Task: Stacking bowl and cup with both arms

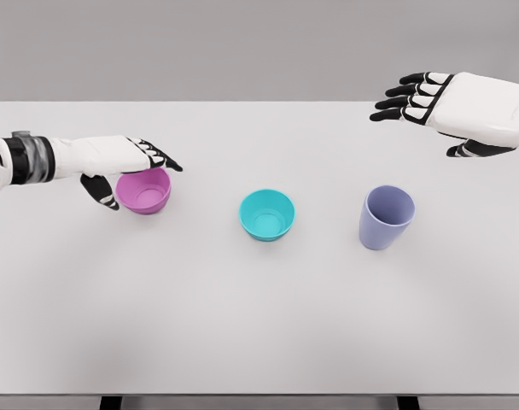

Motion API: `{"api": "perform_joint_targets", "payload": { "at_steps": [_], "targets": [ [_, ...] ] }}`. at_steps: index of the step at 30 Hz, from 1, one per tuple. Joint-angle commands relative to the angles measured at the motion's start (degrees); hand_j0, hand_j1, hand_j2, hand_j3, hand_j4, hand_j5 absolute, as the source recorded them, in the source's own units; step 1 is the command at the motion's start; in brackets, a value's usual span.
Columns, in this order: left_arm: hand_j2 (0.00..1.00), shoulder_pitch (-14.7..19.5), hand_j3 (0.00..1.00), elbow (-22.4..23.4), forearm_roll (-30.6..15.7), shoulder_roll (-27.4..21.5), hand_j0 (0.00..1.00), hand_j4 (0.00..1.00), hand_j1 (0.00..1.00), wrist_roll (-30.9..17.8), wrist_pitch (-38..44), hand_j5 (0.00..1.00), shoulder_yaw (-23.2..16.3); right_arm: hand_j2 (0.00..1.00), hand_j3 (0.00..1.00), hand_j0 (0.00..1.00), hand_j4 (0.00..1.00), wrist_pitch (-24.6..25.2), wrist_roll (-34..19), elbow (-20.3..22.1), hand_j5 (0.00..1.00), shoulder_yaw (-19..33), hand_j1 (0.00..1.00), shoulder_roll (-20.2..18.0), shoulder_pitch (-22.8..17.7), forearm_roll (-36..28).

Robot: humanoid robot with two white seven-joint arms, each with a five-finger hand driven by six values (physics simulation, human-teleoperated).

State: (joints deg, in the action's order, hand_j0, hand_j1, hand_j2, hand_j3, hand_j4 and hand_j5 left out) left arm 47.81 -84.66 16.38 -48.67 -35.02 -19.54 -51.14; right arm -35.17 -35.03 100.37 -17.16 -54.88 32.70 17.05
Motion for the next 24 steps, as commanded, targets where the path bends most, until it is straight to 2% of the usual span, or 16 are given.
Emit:
{"api": "perform_joint_targets", "payload": {
  "at_steps": [1, 13, 16, 24],
  "targets": [
    [1.0, 0.0, 1.0, 0.63, -0.12, 0.33, 1.0, 1.0, 1.0, 0.02, 0.12, 1.0, 0.07, 1.0, 1.0, 1.0, 1.0, 0.17, 0.03, 0.0, 1.0, 0.02, 1.0, -0.05, 0.0, -0.26],
    [1.0, -0.61, 1.0, 1.87, 0.23, 1.03, 1.0, 1.0, 1.0, 0.02, 0.03, 1.0, -0.1, 1.0, 1.0, 1.0, 1.0, 0.17, 0.03, 0.0, 1.0, 0.02, 1.0, -0.05, 0.0, -0.26],
    [1.0, -0.35, 1.0, 4.33, 0.41, 2.52, 1.0, 1.0, 1.0, 0.02, 0.03, 1.0, -0.19, 1.0, 1.0, 1.0, 1.0, 0.17, 0.03, 0.0, 1.0, 0.02, 1.0, -0.05, 0.0, -0.26],
    [1.0, -0.44, 1.0, 4.5, 0.41, 2.96, 1.0, 1.0, 1.0, 0.02, 0.03, 1.0, -0.28, 1.0, 1.0, 1.0, 1.0, 0.17, 0.03, 0.0, 1.0, 0.02, 1.0, 0.03, 0.0, -0.26]
  ]
}}
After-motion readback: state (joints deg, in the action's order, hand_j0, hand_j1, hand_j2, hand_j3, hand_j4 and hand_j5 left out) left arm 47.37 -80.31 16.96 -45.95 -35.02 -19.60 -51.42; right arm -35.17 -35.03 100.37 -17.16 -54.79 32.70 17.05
